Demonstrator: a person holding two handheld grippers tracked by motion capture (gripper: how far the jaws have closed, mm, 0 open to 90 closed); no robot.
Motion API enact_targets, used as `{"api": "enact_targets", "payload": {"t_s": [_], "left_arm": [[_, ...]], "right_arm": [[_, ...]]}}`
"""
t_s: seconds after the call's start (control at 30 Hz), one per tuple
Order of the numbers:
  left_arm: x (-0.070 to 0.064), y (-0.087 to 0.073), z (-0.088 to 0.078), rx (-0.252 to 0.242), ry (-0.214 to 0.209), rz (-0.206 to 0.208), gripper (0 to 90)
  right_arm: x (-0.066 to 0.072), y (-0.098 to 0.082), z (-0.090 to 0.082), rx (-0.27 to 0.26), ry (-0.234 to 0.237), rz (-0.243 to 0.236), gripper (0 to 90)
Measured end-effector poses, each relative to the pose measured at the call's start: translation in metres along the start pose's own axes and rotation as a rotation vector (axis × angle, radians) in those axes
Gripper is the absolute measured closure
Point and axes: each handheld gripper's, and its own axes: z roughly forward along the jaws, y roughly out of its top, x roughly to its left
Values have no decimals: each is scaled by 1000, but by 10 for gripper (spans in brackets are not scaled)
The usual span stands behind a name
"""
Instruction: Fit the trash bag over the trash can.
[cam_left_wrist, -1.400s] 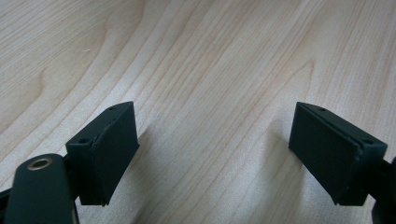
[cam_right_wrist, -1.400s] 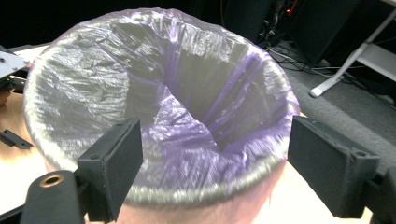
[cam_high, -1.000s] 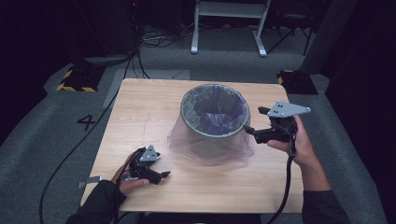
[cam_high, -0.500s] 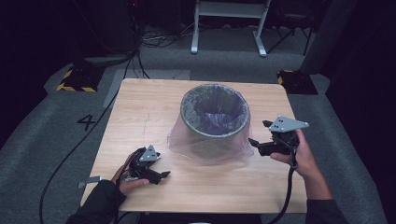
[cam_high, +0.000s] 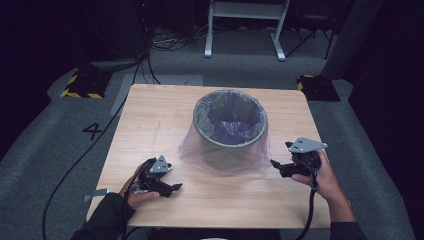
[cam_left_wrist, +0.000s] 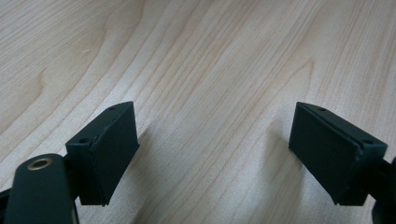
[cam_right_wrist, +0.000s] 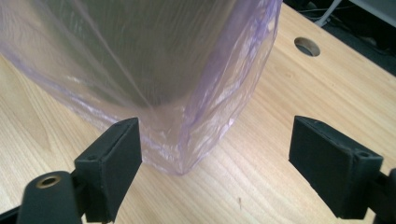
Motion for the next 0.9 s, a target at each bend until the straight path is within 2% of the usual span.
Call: {"api": "enact_targets", "payload": {"t_s": [0.33, 0.9], "left_arm": [[0, 0, 0, 0, 0, 0, 151], [0, 0, 0, 0, 0, 0, 151]], "right_arm": [[1, -22, 10, 67, 5, 11, 171], [3, -54, 22, 141, -5, 32, 177]]}}
